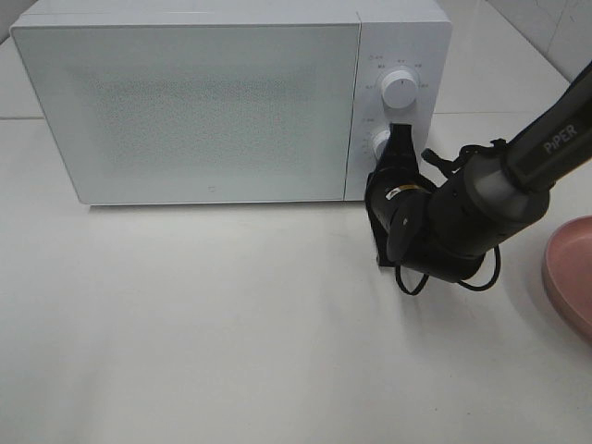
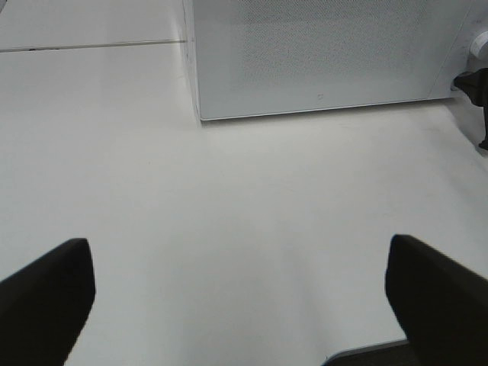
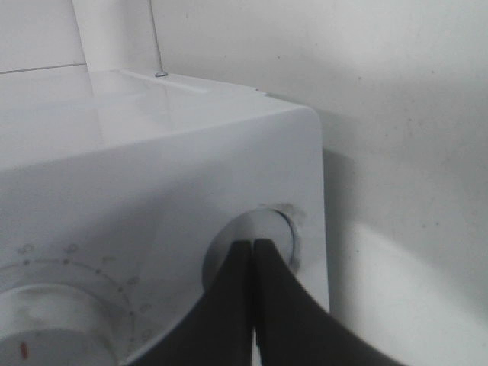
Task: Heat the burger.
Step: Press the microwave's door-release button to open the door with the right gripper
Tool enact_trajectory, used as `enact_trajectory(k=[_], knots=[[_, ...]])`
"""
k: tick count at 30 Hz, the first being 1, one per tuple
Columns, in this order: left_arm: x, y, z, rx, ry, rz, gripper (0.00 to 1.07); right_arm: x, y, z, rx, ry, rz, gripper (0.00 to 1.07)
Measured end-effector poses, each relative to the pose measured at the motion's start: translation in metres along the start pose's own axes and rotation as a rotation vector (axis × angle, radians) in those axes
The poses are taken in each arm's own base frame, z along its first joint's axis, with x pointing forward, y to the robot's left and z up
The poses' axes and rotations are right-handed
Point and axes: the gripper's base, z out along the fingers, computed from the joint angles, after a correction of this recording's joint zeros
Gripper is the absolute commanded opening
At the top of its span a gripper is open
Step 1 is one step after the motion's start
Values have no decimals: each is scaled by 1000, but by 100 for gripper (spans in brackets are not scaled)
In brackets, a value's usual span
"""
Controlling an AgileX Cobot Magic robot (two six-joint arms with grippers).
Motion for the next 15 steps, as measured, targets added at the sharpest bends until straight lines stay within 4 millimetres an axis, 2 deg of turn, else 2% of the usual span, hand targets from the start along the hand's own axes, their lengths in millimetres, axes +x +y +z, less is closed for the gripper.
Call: enact_trajectory(k=[15], knots=[[0, 0, 0, 0, 0, 0, 96, 1, 6, 3, -11, -54, -3, 0]])
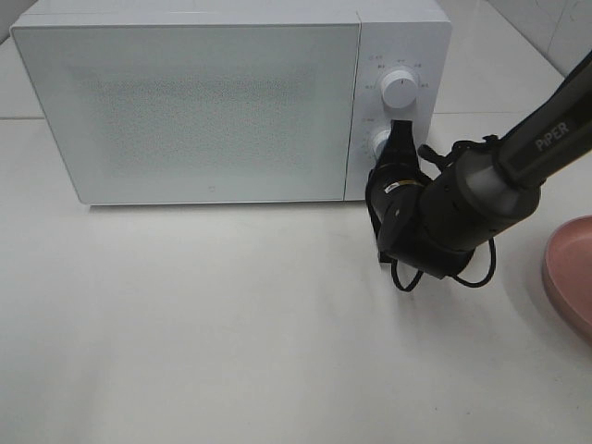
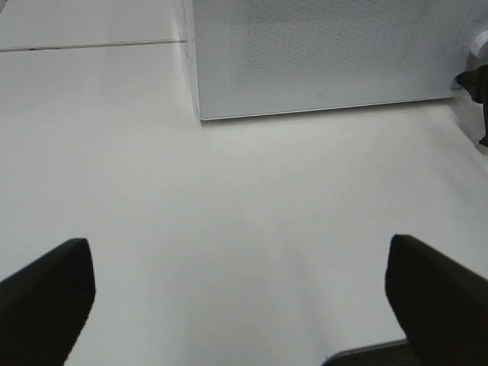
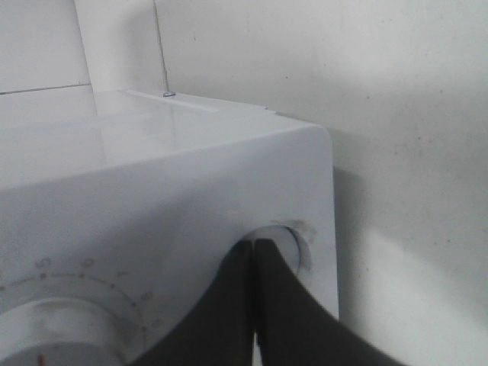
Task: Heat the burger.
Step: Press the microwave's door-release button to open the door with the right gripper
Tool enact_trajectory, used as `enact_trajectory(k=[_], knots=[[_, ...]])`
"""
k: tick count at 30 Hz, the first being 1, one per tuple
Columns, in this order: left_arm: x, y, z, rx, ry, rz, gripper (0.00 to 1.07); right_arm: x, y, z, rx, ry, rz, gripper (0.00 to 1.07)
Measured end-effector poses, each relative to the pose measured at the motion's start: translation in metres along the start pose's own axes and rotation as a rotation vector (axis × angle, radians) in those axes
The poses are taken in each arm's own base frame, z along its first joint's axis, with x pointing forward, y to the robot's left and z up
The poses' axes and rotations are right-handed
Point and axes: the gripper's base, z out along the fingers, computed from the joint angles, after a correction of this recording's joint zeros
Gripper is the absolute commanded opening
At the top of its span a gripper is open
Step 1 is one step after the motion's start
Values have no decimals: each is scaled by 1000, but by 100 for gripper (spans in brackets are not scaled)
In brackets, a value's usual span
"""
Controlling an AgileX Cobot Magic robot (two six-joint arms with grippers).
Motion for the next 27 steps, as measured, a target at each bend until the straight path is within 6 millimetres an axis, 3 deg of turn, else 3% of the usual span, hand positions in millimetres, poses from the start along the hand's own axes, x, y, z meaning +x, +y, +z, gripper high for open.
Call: enact_trajectory(k=[27], knots=[[0, 0, 0, -2, 0, 1, 96, 4, -6, 13, -27, -53, 7, 0]])
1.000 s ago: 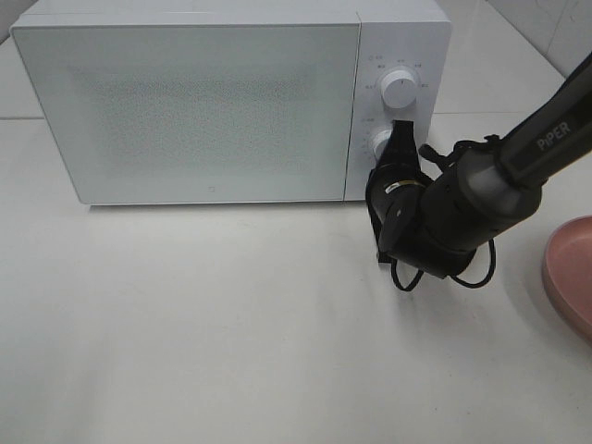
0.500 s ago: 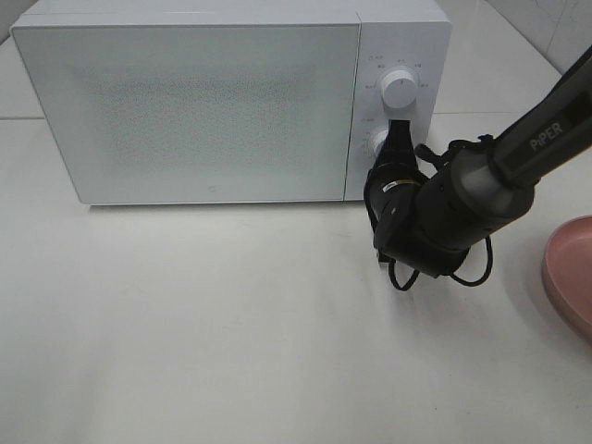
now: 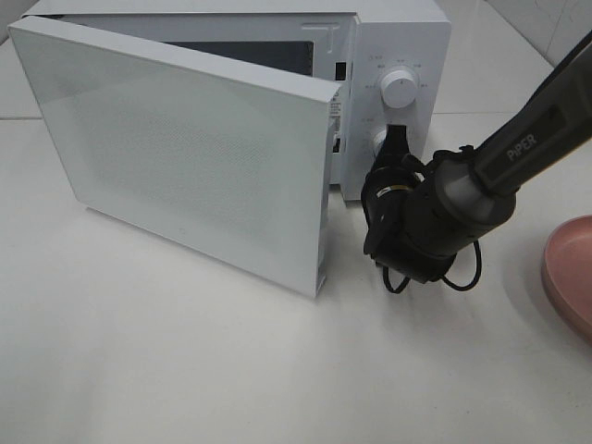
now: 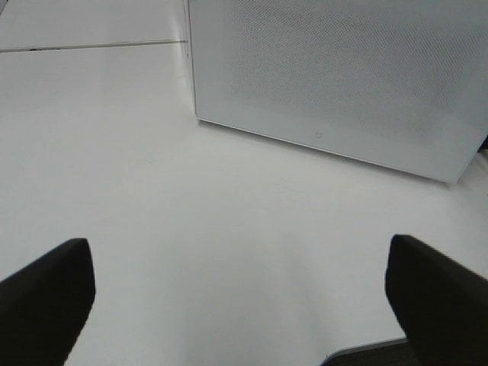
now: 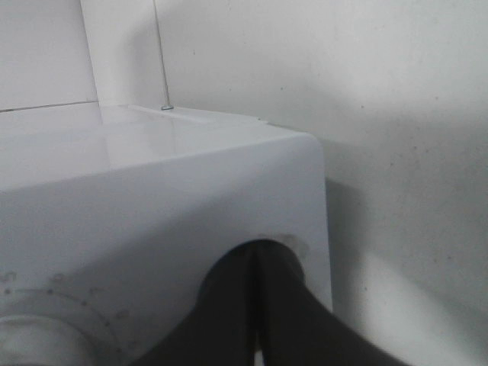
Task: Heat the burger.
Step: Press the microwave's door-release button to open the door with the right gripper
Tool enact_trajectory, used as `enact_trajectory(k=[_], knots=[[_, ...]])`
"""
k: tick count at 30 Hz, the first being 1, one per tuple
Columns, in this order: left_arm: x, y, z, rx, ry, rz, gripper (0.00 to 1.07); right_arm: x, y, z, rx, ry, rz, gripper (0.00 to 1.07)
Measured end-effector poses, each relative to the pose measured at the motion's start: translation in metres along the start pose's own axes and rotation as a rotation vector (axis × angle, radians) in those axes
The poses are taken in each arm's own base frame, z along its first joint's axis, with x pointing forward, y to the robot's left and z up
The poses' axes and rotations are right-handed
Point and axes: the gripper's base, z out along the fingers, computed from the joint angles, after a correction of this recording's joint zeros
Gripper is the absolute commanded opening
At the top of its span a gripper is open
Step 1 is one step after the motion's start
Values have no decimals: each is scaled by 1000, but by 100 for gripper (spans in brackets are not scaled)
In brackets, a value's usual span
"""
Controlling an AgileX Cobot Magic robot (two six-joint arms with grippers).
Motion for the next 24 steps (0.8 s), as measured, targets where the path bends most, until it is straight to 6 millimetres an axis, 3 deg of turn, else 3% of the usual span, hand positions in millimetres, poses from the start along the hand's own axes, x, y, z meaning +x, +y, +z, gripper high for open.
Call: enact_trajectory(k=[24], knots=[[0, 0, 0, 0, 0, 0, 96, 1, 3, -2, 41, 25, 19, 0]])
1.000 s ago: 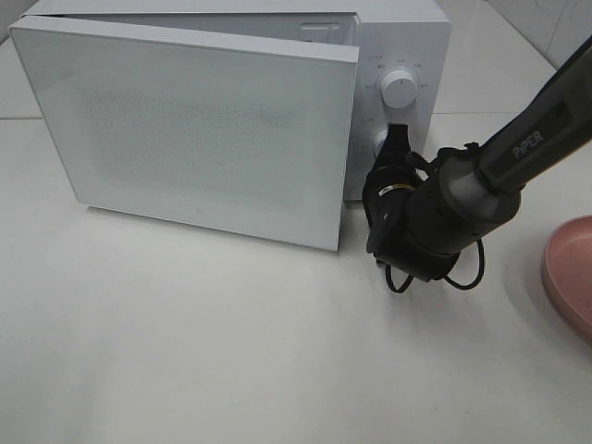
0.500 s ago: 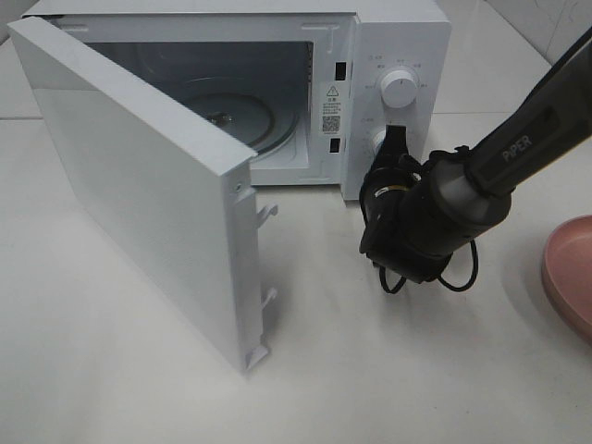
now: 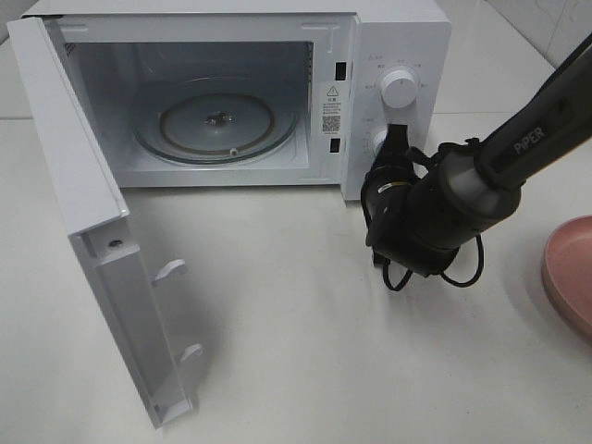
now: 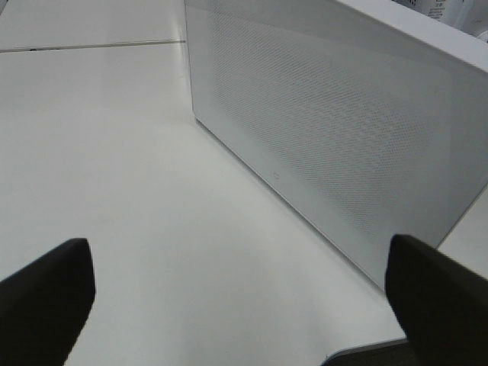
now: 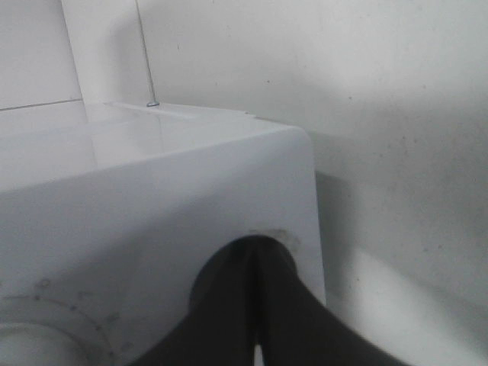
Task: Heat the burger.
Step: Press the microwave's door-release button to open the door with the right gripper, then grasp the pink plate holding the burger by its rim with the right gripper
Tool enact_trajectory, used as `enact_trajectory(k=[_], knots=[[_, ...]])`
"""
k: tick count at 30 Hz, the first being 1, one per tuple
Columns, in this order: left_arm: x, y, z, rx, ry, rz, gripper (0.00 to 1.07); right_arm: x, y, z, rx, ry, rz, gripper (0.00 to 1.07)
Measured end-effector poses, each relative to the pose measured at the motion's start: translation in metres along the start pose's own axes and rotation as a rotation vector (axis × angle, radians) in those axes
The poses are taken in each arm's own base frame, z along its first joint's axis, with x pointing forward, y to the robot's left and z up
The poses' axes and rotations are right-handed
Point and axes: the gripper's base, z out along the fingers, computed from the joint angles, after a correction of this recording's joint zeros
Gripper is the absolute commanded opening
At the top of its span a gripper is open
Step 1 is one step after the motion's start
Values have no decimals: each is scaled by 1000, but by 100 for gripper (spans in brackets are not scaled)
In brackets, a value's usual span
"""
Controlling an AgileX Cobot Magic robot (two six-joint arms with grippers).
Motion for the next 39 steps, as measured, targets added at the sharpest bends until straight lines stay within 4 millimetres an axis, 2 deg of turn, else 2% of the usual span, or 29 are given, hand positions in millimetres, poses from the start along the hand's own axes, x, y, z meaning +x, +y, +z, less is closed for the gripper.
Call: enact_trajectory(k=[23, 39], knots=[[0, 0, 0, 0, 0, 0, 96, -17, 10, -24, 43, 94, -180, 0], [0, 0, 0, 0, 0, 0, 96, -39, 7, -68, 155, 181, -418, 0]])
